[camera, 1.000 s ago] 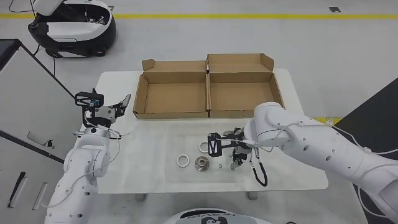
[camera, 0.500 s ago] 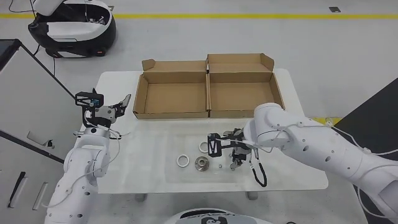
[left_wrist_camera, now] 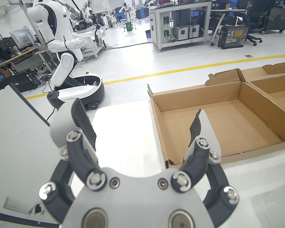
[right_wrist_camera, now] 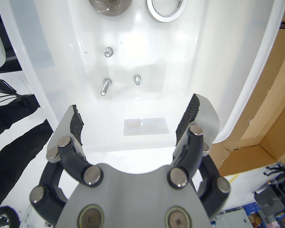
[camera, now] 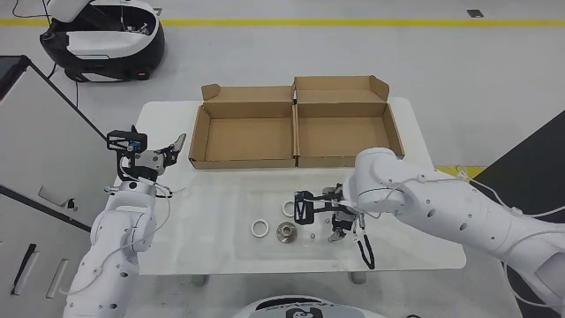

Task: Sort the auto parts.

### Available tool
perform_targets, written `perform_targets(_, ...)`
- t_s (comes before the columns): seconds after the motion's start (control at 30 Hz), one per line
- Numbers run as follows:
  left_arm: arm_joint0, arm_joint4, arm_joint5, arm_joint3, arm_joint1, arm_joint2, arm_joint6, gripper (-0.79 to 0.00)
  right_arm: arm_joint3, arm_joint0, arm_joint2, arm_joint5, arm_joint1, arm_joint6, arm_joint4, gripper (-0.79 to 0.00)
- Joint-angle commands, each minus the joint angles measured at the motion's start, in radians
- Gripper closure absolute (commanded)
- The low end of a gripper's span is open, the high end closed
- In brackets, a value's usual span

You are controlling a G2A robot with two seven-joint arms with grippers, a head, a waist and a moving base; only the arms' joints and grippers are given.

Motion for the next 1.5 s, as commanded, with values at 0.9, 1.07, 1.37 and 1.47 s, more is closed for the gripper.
perform_targets(0.9,0.0,0.0,0.0,0.0,0.0,0.0,0.0,-0.785,0.054,0.088,-0.147,-0.006,-0.042,-0.006,0.078,-0.342)
perform_targets(1.07,0.0,0.0,0.0,0.0,0.0,0.0,0.0,-0.785,0.061,0.099,-0.166,-0.006,-0.047,-0.006,0.088,-0.345)
perform_targets(1.37,0.0,0.0,0.0,0.0,0.0,0.0,0.0,-0.785,0.056,0.095,-0.176,0.002,-0.045,0.002,0.095,-0.332)
perform_targets(1.47,0.0,0.0,0.0,0.0,0.0,0.0,0.0,-0.785,0.056,0.088,-0.174,0.005,-0.041,0.005,0.093,-0.332)
